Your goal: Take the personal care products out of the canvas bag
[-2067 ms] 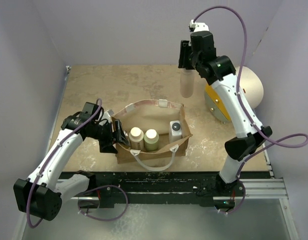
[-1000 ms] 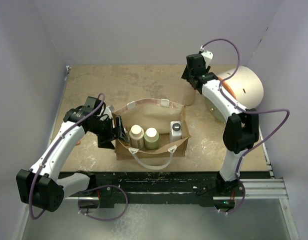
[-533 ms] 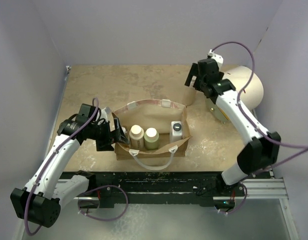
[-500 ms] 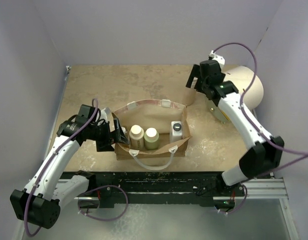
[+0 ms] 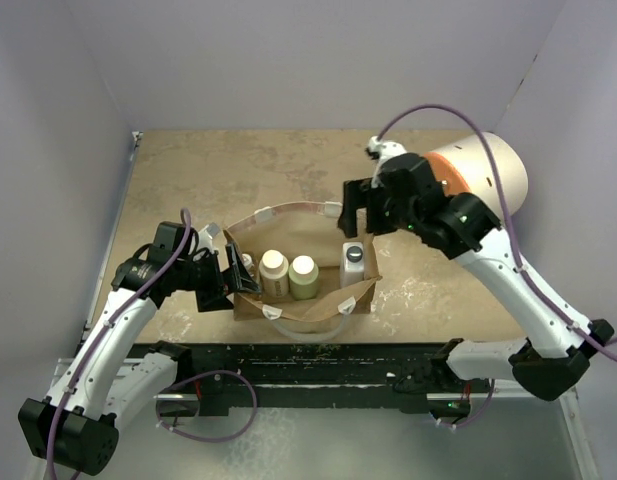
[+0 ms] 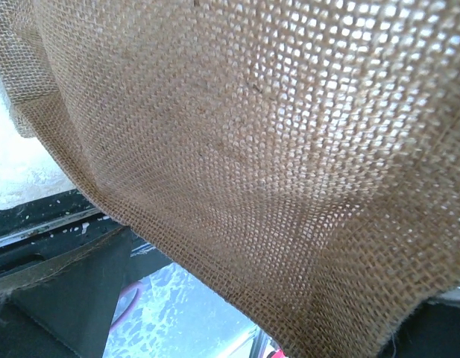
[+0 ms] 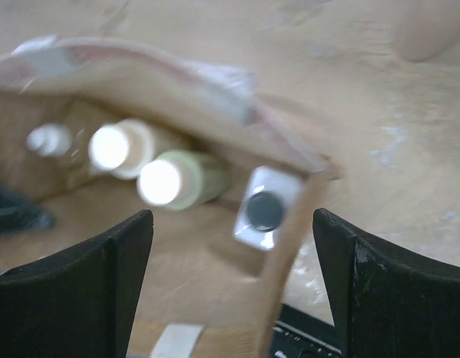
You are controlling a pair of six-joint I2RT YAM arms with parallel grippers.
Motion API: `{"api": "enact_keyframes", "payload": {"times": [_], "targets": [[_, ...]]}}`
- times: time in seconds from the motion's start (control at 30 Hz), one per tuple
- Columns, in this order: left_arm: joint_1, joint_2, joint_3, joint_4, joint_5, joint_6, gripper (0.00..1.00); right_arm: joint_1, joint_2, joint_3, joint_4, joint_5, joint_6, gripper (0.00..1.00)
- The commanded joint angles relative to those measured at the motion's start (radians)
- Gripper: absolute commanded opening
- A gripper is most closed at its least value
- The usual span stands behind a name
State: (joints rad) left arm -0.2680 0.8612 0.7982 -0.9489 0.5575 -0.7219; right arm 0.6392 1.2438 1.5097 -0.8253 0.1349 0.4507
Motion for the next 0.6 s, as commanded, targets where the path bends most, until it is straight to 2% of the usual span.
{"api": "enact_keyframes", "payload": {"times": [0.0,0.13,0.4,0.57], "targets": [[0.001,0.001,-0.006,0.060,0.066,-0.024,0.97,0.186,0.063,0.110,-0.142,0.046,0.059,0.88],[0.001,-0.004,-0.002,0.067,0.066,-0.034,0.98,0.264,0.133,0.090,-0.162,0.039,0.107,0.88],[0.001,-0.004,0.055,0.011,0.061,-0.007,1.00,0.264,0.187,0.053,-0.288,0.166,0.224,0.92],[0.001,-0.001,0.082,-0.028,0.056,0.006,1.00,0.260,0.197,-0.003,-0.262,0.218,0.282,0.93]]}}
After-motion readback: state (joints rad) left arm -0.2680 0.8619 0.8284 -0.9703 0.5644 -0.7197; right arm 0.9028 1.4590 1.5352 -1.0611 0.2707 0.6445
